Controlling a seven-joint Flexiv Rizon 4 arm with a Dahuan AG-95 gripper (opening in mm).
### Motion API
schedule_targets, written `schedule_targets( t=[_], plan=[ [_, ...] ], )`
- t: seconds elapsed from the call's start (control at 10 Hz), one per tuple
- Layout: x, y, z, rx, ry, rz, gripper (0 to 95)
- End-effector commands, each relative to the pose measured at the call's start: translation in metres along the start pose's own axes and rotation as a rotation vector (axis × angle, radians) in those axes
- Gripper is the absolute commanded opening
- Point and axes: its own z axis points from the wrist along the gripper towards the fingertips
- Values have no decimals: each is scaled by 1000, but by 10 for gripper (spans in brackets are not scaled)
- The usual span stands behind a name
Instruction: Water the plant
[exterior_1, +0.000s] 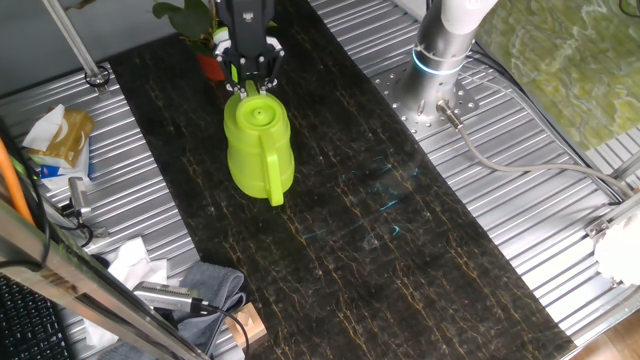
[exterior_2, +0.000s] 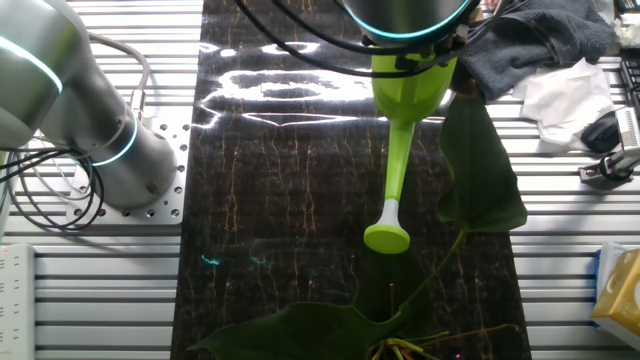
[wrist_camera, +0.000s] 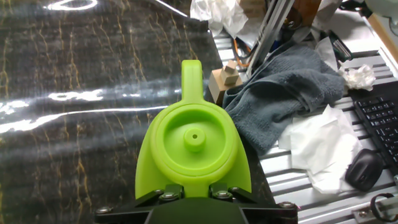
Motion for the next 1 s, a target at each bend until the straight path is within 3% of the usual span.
schedule_targets(
  t=[0.1, 1.0],
  plan=[
    [-3, 0, -2, 2, -14, 0, 0],
    [-5, 2, -6, 16, -103, -6, 0]
  ],
)
